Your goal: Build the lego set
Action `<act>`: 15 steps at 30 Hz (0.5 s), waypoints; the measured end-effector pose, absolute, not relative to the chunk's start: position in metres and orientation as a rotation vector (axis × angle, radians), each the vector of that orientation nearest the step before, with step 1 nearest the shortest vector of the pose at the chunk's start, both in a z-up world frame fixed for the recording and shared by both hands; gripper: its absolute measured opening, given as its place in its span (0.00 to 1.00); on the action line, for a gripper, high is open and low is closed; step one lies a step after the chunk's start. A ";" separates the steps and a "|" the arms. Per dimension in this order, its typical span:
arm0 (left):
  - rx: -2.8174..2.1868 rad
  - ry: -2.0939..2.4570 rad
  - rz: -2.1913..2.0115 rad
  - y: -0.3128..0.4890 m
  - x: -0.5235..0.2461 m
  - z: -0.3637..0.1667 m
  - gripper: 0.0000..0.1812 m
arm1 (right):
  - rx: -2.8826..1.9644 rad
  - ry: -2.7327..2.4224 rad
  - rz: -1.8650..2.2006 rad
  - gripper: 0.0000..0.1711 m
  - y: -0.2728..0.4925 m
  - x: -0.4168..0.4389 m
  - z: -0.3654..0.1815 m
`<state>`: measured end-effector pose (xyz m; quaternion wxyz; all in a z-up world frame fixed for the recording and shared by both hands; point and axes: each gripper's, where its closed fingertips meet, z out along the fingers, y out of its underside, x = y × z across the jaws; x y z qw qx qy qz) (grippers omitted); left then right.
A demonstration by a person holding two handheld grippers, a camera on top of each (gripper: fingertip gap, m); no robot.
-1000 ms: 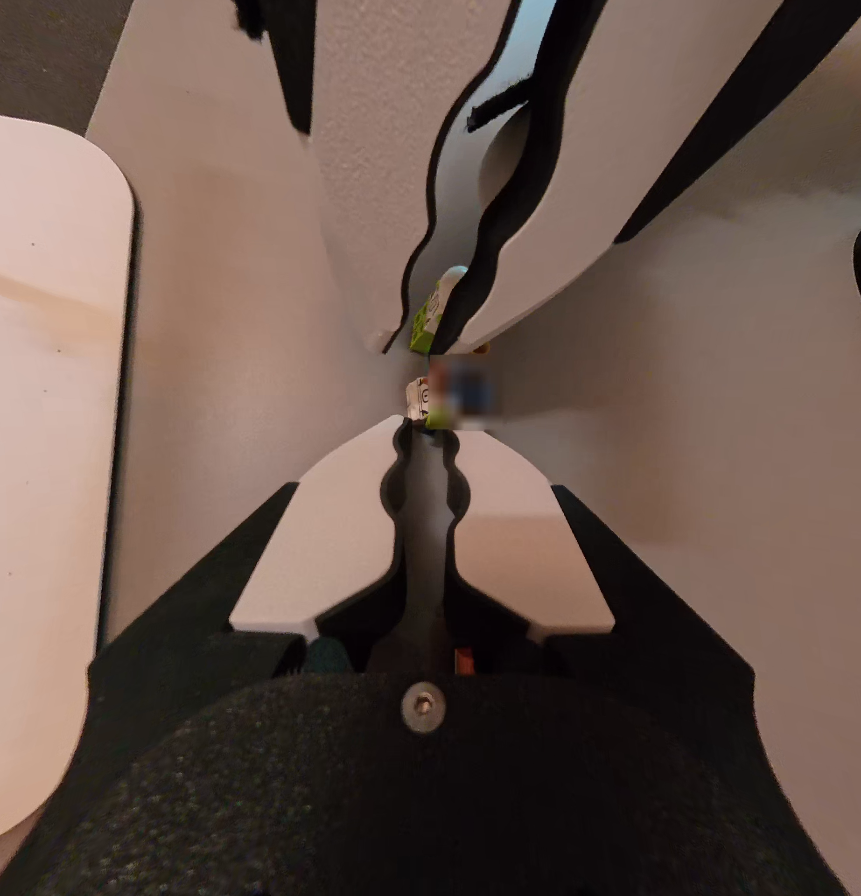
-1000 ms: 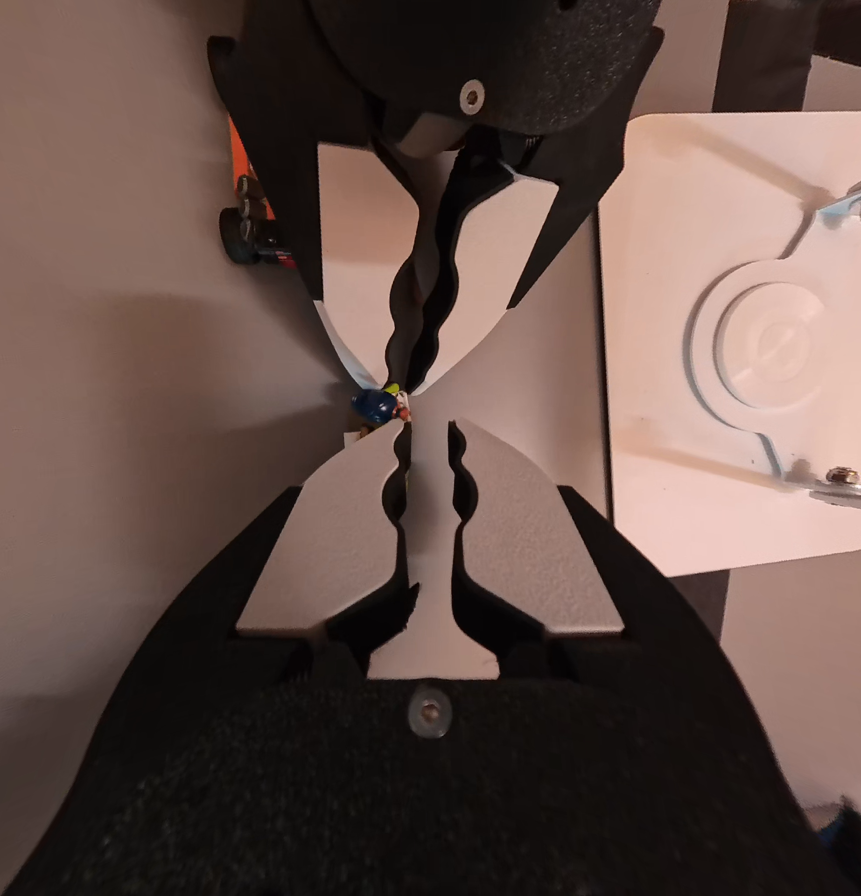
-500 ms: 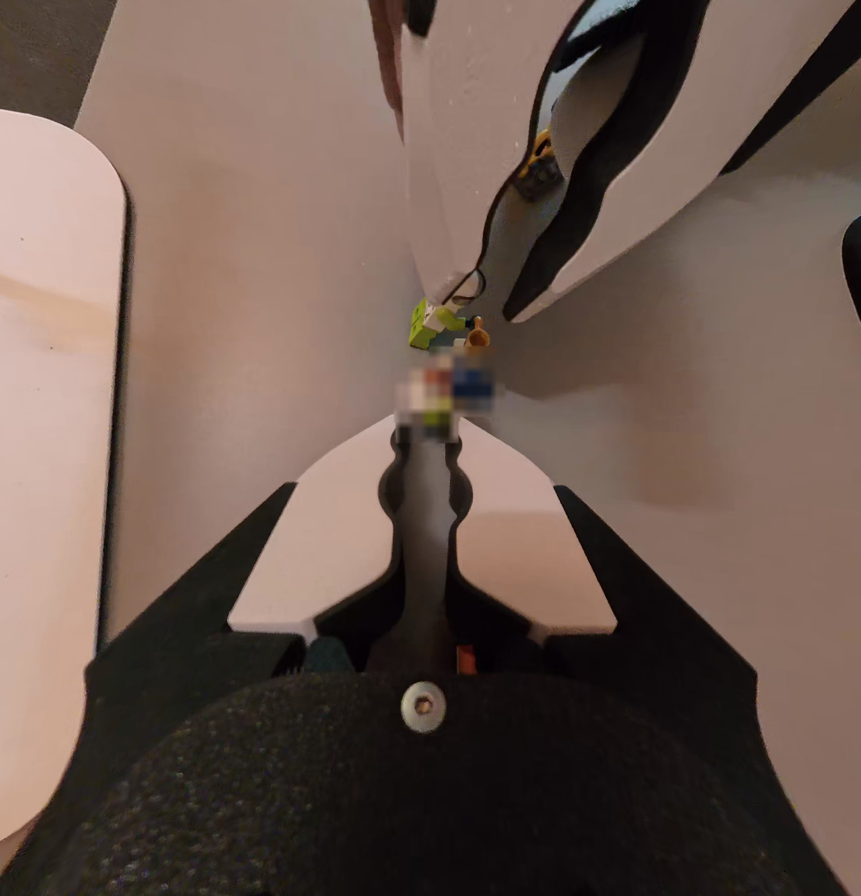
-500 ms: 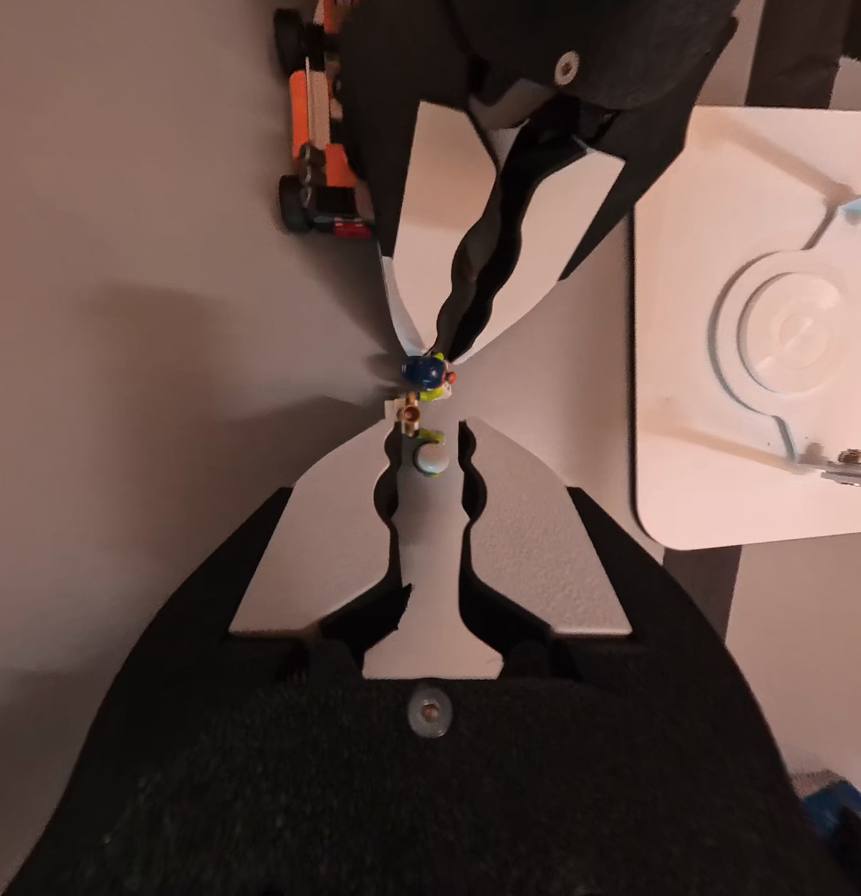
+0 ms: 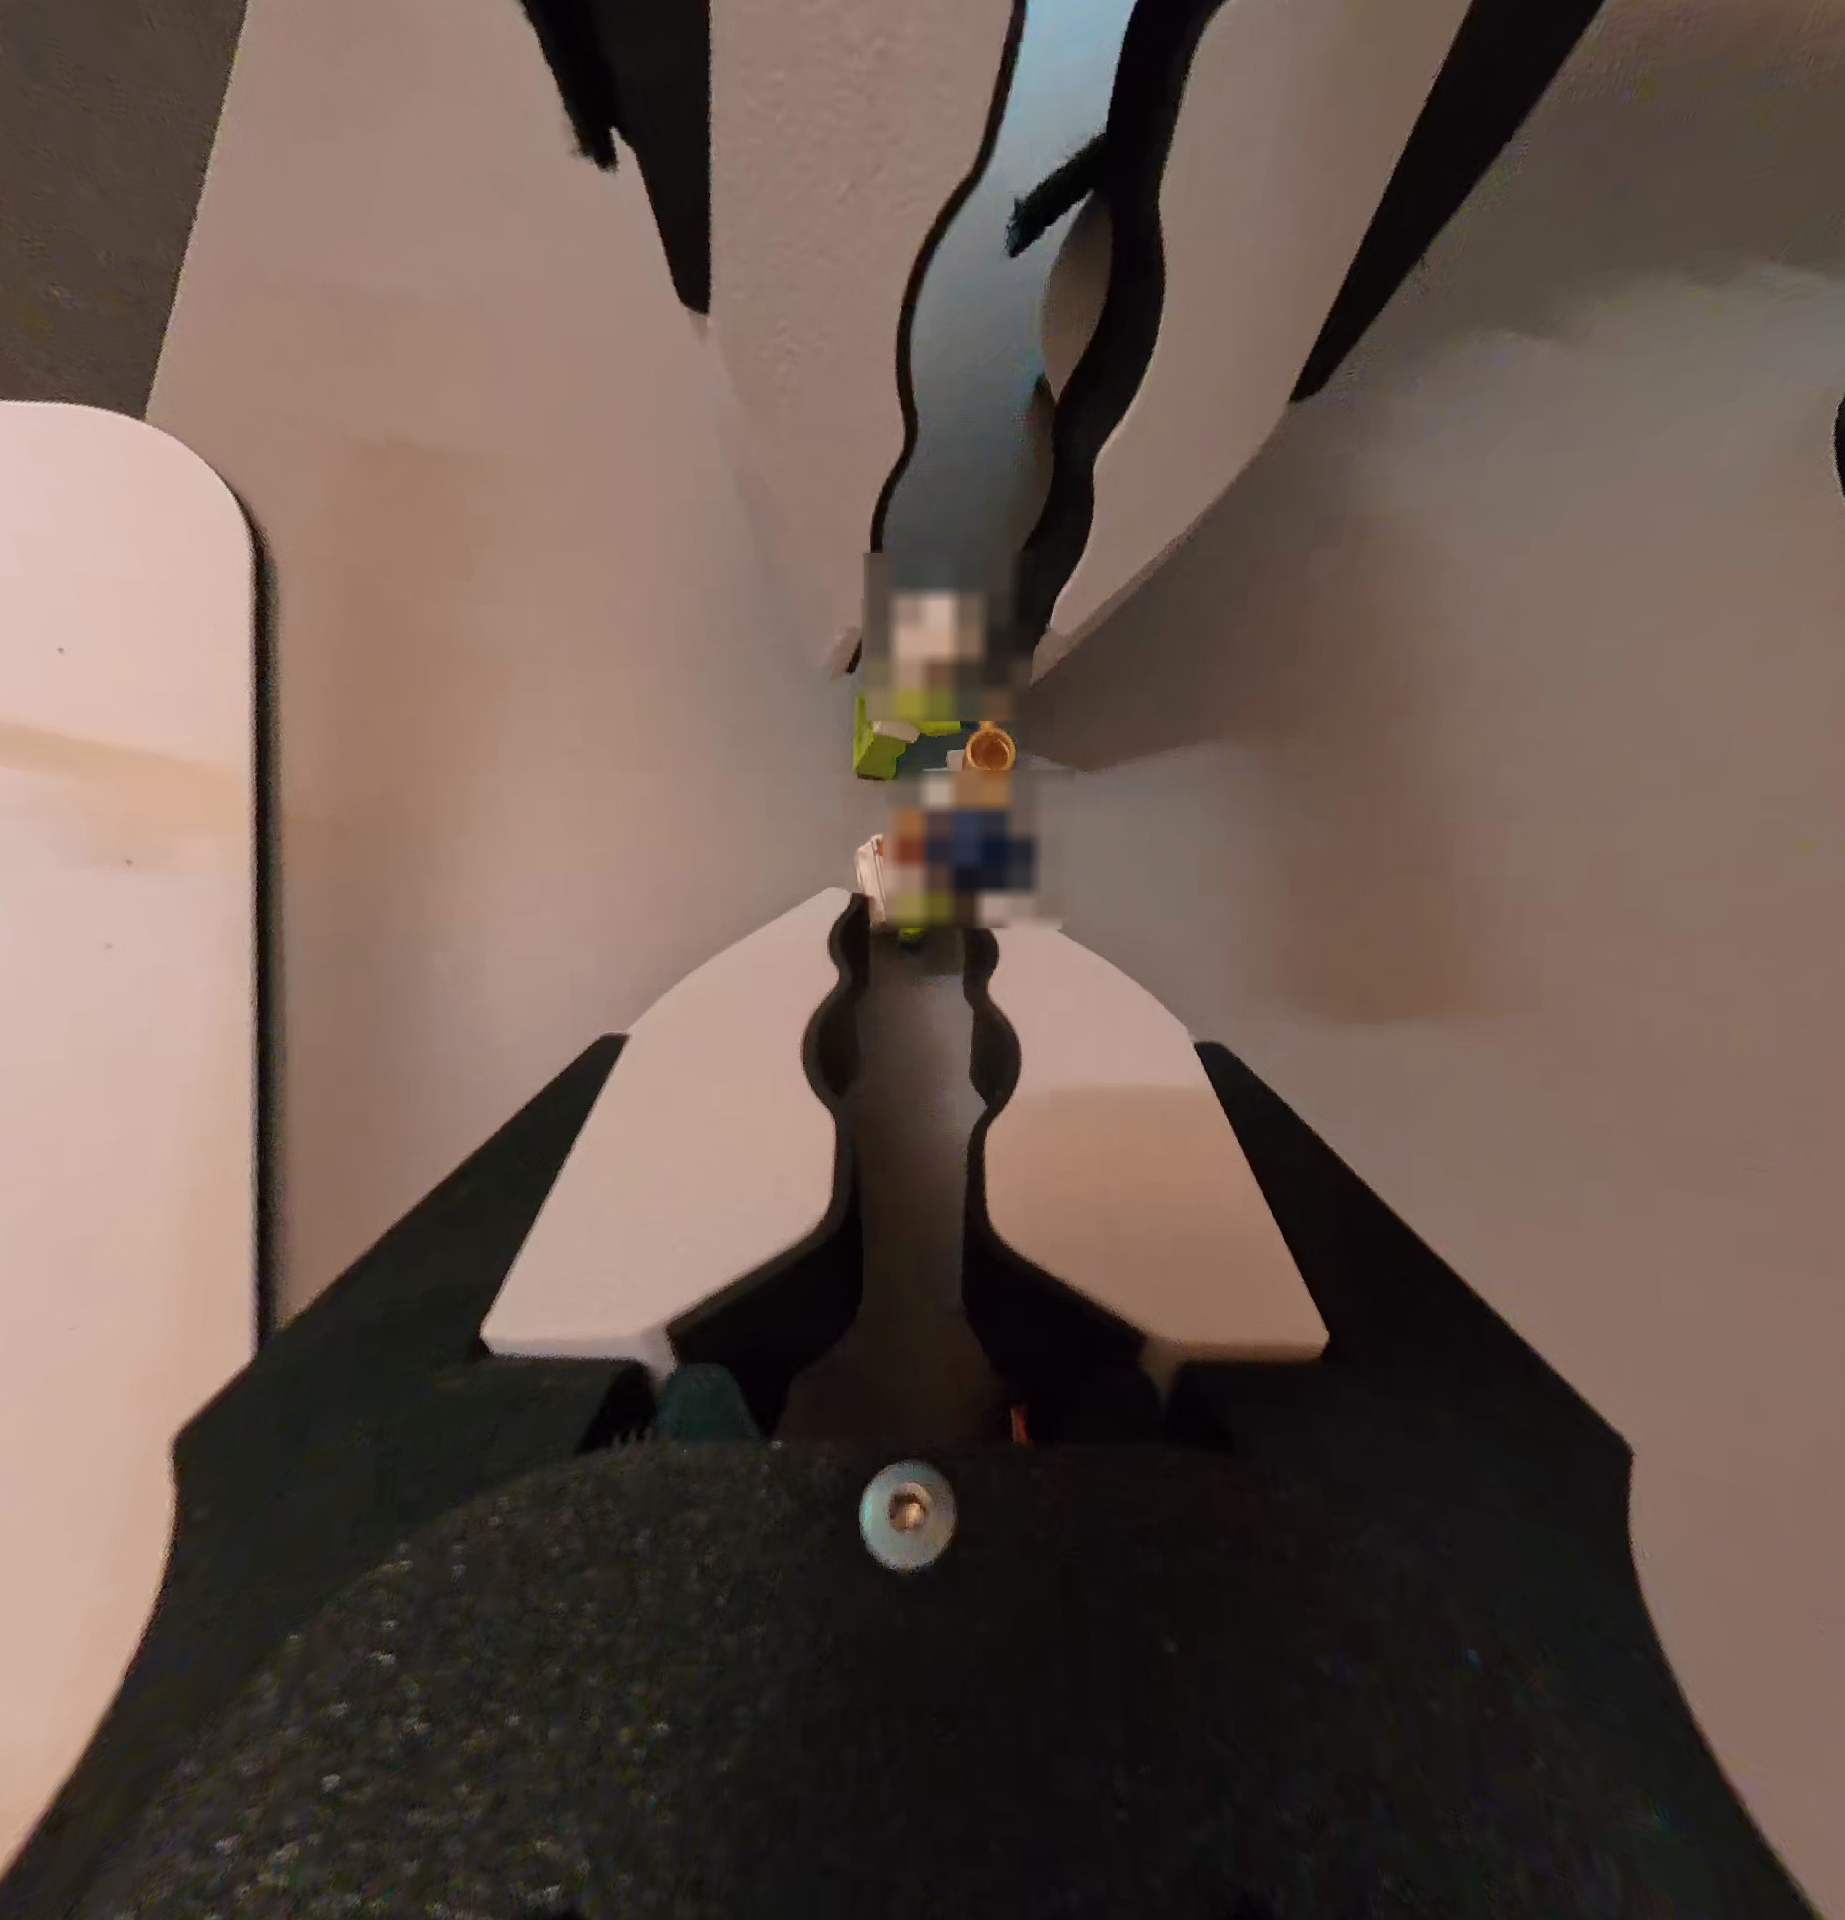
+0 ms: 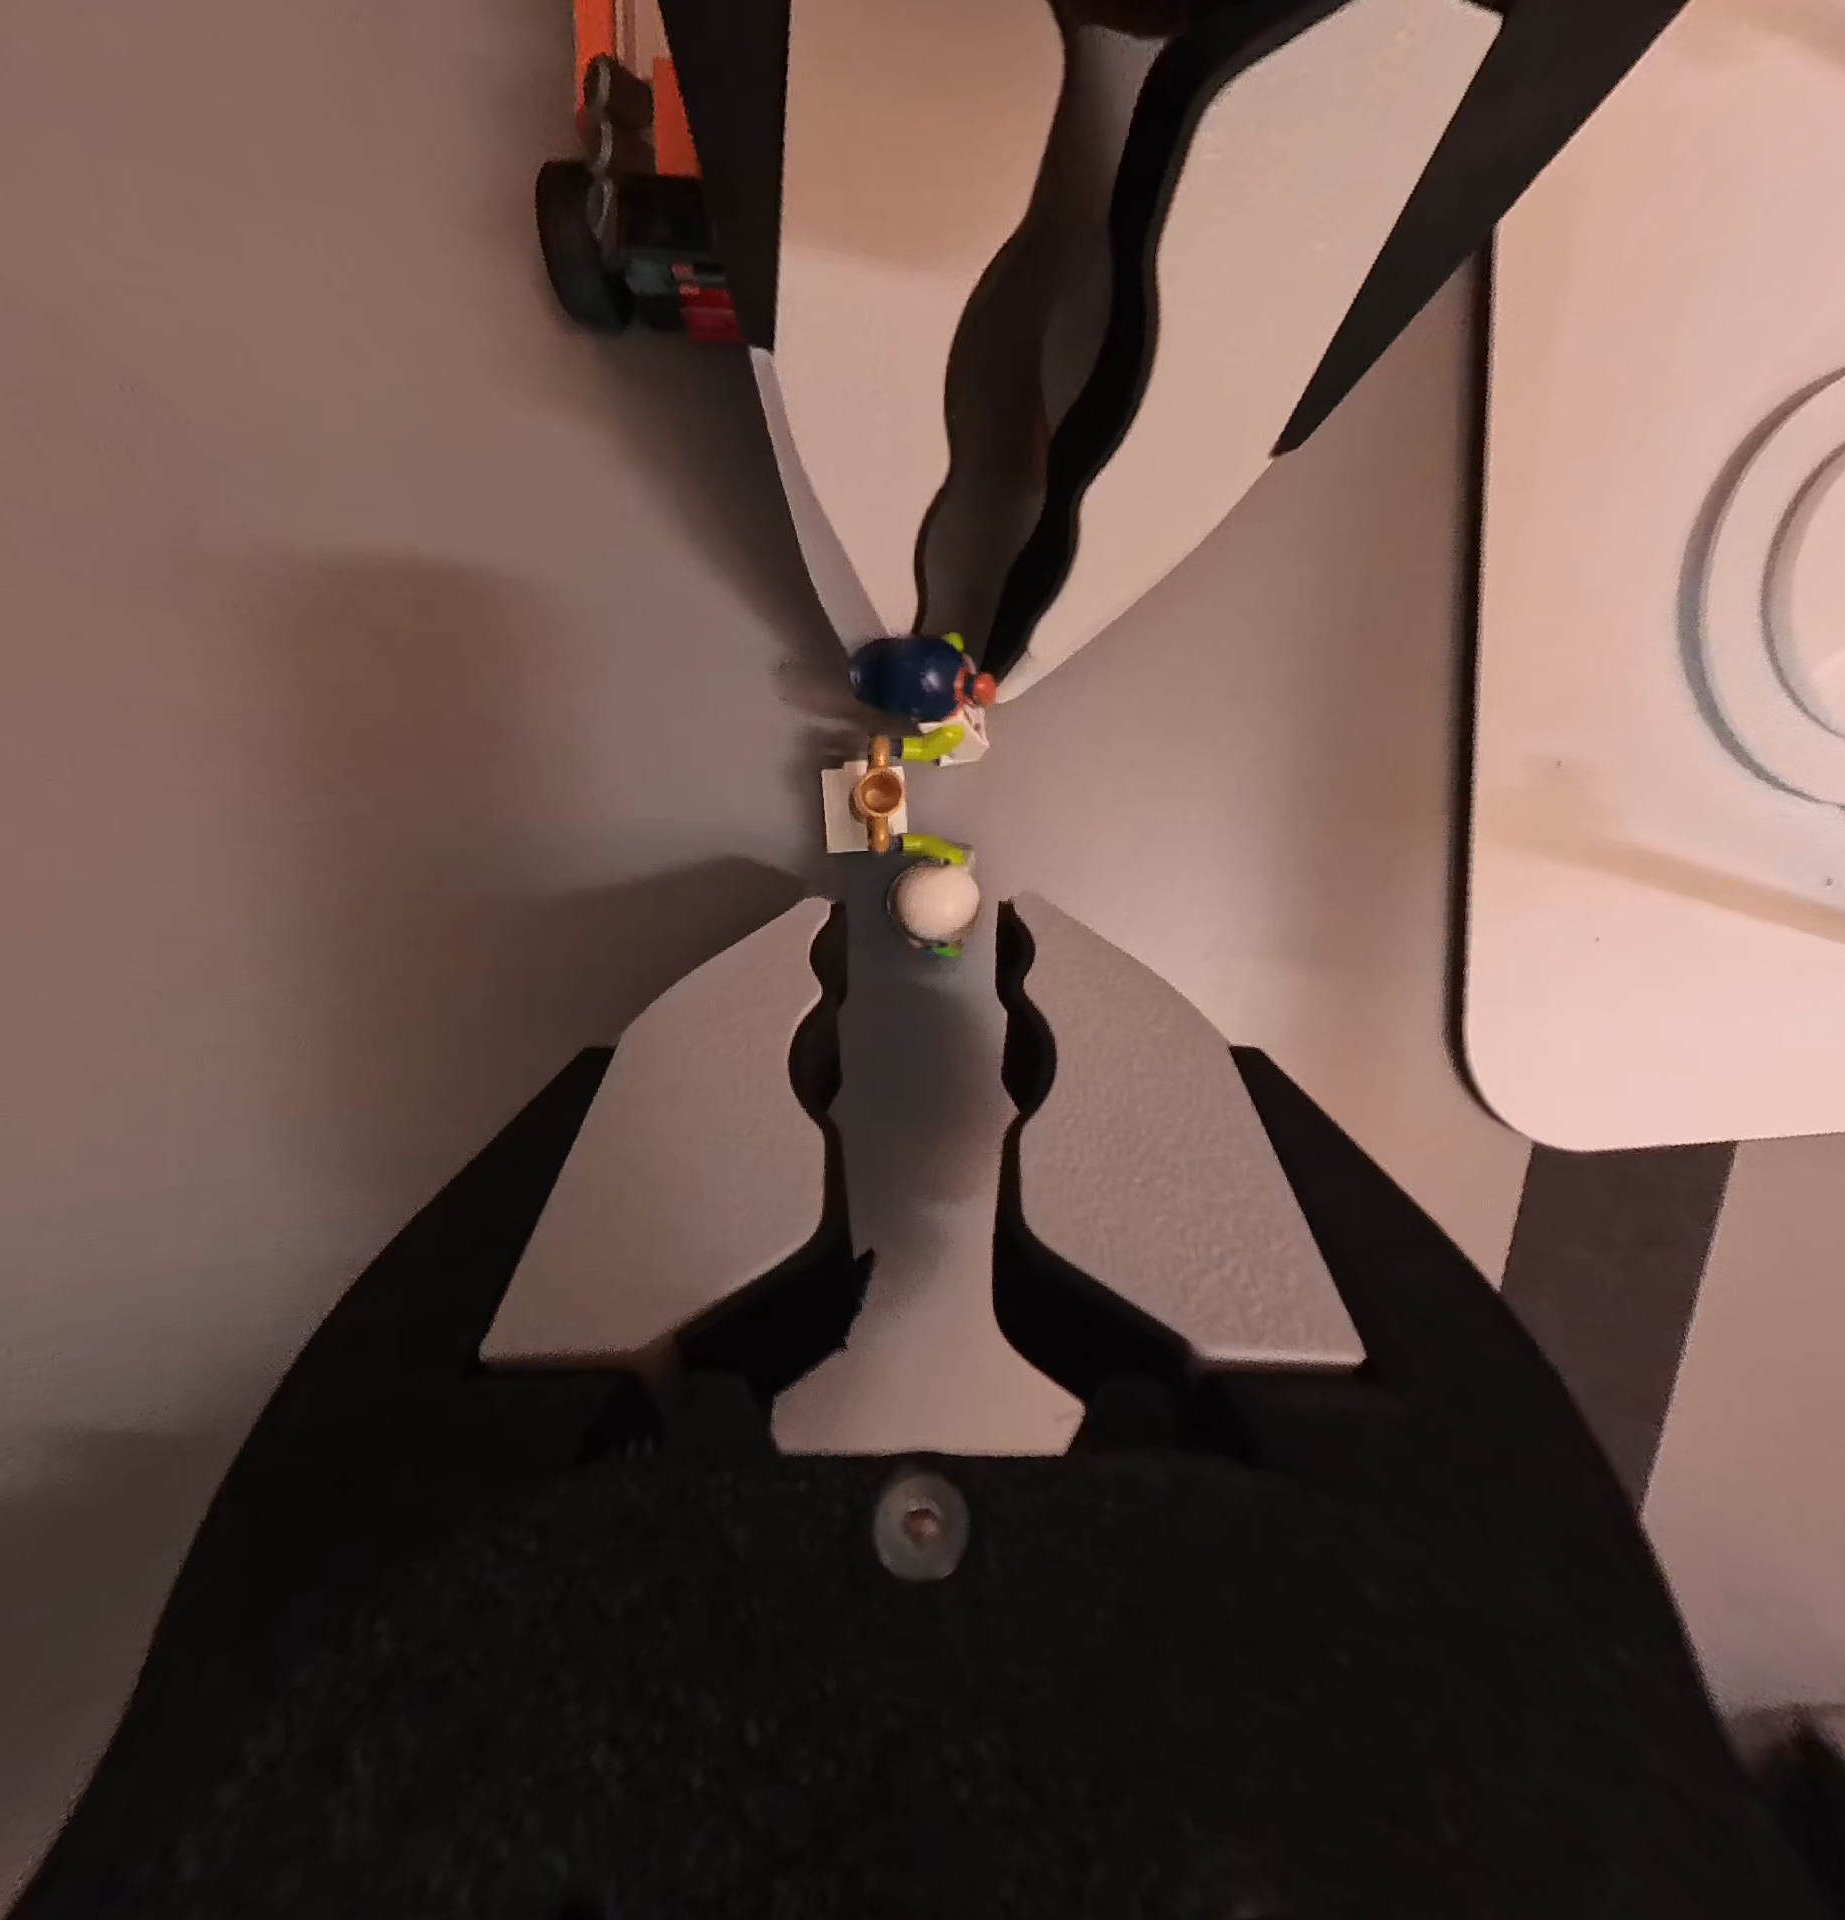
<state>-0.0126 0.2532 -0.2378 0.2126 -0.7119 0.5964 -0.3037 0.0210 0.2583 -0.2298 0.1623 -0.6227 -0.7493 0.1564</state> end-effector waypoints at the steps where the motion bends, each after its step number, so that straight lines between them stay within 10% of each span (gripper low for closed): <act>1: -1.967 1.666 -0.847 0.253 -0.012 -0.238 0.08 | -1.777 -2.140 0.439 0.16 0.260 0.022 -0.231; 15: -1.888 1.748 -0.875 0.250 -0.011 -0.239 0.05 | -1.745 -2.137 0.461 0.09 0.258 0.020 -0.239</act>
